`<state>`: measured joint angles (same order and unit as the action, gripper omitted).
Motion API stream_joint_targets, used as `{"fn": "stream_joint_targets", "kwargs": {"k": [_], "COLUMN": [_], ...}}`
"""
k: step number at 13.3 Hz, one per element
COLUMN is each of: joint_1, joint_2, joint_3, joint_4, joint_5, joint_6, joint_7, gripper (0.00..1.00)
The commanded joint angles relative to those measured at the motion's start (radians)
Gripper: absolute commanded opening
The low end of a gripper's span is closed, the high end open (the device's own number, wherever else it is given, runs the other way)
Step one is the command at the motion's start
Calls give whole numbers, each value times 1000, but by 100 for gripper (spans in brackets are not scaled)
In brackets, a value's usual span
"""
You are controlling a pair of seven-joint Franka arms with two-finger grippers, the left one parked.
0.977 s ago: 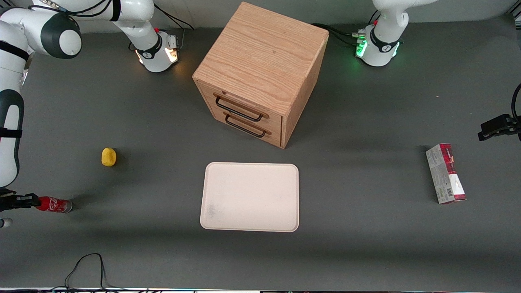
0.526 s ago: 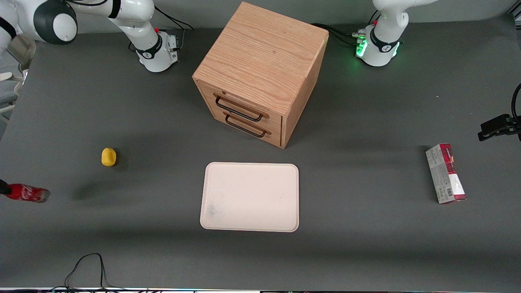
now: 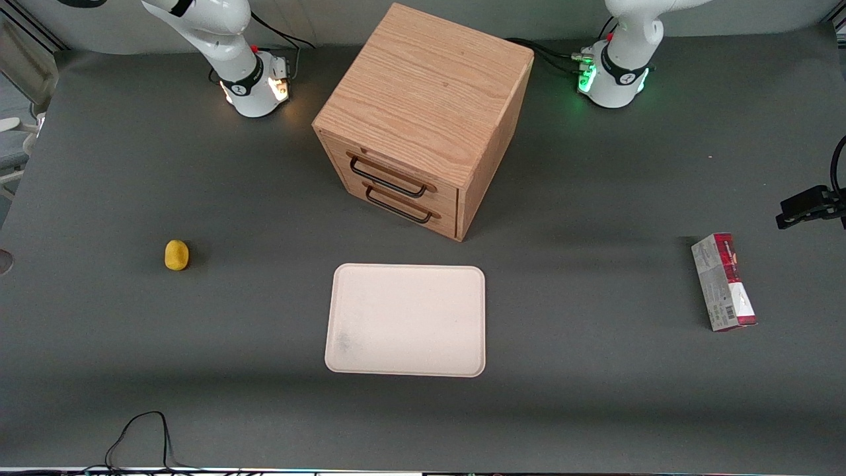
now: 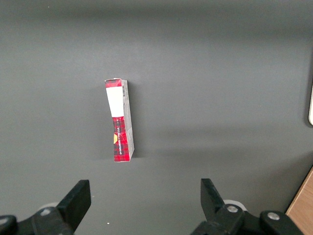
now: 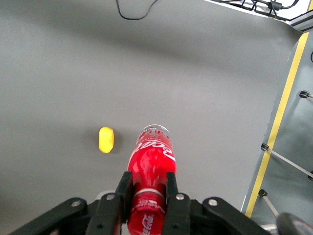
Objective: Place coke bottle on tray
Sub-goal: 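Lift the bottle with the right gripper and carry it toward the white tray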
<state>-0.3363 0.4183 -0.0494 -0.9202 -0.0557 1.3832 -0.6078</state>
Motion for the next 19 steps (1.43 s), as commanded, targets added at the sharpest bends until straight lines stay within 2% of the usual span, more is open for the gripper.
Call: {"fn": "stream_joint_targets", "kwargs": {"k": [1,3,5,8,10,13,15,19], "joint_1": [34,81,170,372,492,641,703,717], "joint_2": [-19,-36,-49,-44,-33,22,51,134], "joint_3": [55,139,193,197,195,194,194,183], "joint_4": [-25,-25,-25,-25,-25,-25,-25,-16], "joint_5": [23,24,19,19,13,8,-3,-30], "joint_6": [-4,-4,-4,10,52,112,140,203], "joint_7": [-6,70,199,423,497,682,746,758], "gripper": [0,0,0,0,0,0,0,0]}}
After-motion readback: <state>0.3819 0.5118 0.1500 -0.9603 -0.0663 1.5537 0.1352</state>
